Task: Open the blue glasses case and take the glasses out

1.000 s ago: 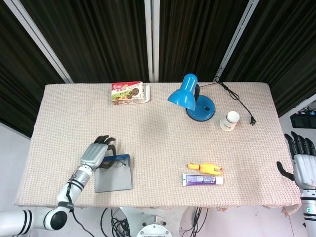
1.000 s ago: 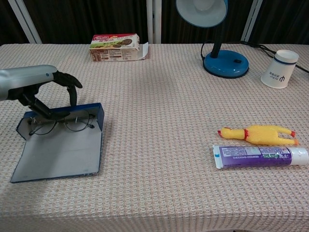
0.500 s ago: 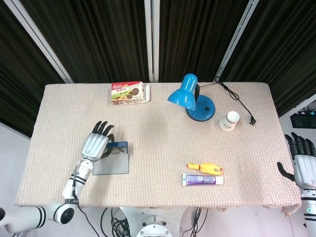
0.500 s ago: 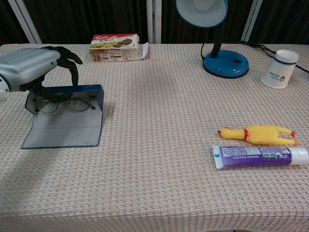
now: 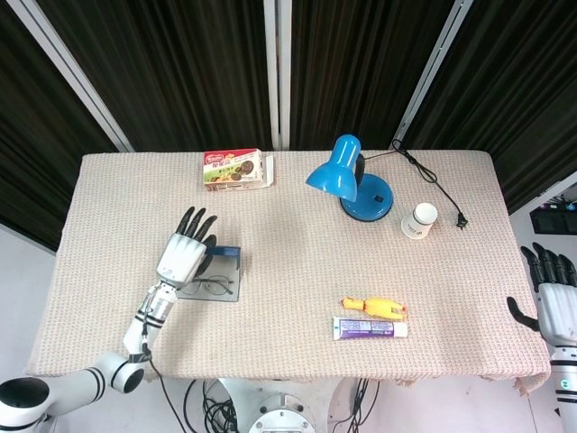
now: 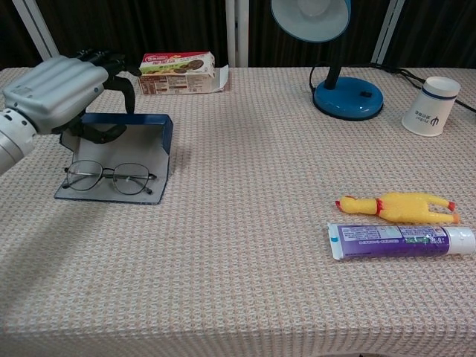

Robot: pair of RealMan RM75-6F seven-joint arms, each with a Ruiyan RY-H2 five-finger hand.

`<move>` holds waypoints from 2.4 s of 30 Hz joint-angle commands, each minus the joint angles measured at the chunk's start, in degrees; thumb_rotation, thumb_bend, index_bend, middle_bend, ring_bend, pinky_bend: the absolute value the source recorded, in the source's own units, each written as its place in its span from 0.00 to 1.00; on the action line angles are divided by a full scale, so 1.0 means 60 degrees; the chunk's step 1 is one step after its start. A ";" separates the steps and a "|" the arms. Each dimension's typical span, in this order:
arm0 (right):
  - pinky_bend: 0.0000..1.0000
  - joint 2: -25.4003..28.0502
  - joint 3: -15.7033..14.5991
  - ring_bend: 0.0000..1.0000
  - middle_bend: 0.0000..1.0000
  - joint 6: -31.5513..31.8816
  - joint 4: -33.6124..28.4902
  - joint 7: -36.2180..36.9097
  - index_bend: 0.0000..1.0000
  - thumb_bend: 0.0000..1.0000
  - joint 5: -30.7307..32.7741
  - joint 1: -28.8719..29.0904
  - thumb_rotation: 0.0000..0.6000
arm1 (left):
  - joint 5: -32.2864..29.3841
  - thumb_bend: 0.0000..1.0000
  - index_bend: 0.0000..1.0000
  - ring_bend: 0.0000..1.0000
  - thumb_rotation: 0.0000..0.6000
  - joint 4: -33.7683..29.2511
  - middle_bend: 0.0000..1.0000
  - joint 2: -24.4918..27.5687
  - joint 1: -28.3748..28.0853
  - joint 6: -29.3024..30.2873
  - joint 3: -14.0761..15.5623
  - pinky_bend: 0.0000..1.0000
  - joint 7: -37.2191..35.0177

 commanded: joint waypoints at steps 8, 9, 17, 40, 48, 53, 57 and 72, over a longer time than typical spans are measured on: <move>0.00 -0.0008 0.0017 0.00 0.00 -0.0047 0.0061 0.0059 0.00 0.27 0.0048 0.0005 1.00 | 0.0247 0.38 0.59 0.00 1.00 0.2324 0.14 -0.1051 -0.0528 -0.0339 -0.0570 0.00 -0.1235; 0.00 -0.0011 0.0021 0.00 0.00 -0.0059 0.0073 0.0069 0.00 0.27 0.0055 0.0010 1.00 | 0.0210 0.38 0.59 0.00 1.00 0.2492 0.14 -0.1115 -0.0579 -0.0429 -0.0629 0.00 -0.1292; 0.00 0.0013 0.0005 0.00 0.00 -0.0043 0.0077 0.0121 0.00 0.27 0.0027 -0.0012 1.00 | -0.0511 0.34 0.20 0.00 1.00 0.2319 0.02 -0.1090 -0.0617 -0.1325 -0.1107 0.00 -0.1153; 0.00 -0.0055 0.0021 0.00 0.00 -0.0030 0.0233 0.0407 0.00 0.27 -0.0059 0.0004 1.00 | -0.2615 0.23 0.22 0.00 1.00 -0.5005 0.00 0.1871 0.1329 -0.1383 -0.0585 0.04 0.1079; 0.00 -0.0016 0.0030 0.00 0.00 0.0115 0.0287 0.0613 0.00 0.27 -0.0091 -0.0089 1.00 | -0.2697 0.25 0.27 0.00 1.00 -0.4368 0.00 0.1212 0.1282 -0.1375 -0.0539 0.02 0.1541; 0.00 -0.0007 0.0048 0.00 0.00 0.0109 0.0335 0.0722 0.00 0.27 -0.0107 -0.0082 1.00 | -0.2754 0.31 0.28 0.00 1.00 -0.3892 0.00 0.0866 0.1118 -0.1416 -0.0764 0.02 0.1658; 0.00 -0.0018 0.0039 0.00 0.00 0.0059 0.0399 0.0770 0.00 0.27 -0.0090 -0.0079 1.00 | -0.2834 0.34 0.30 0.00 1.00 -0.3753 0.01 0.0795 0.1078 -0.1466 -0.0857 0.02 0.1709; 0.00 -0.0052 0.0034 0.00 0.00 0.0009 0.0497 0.0828 0.00 0.27 -0.0072 -0.0083 1.00 | -0.3021 0.35 0.38 0.00 1.00 -0.3159 0.01 0.0560 0.0989 -0.1872 -0.0921 0.02 0.1556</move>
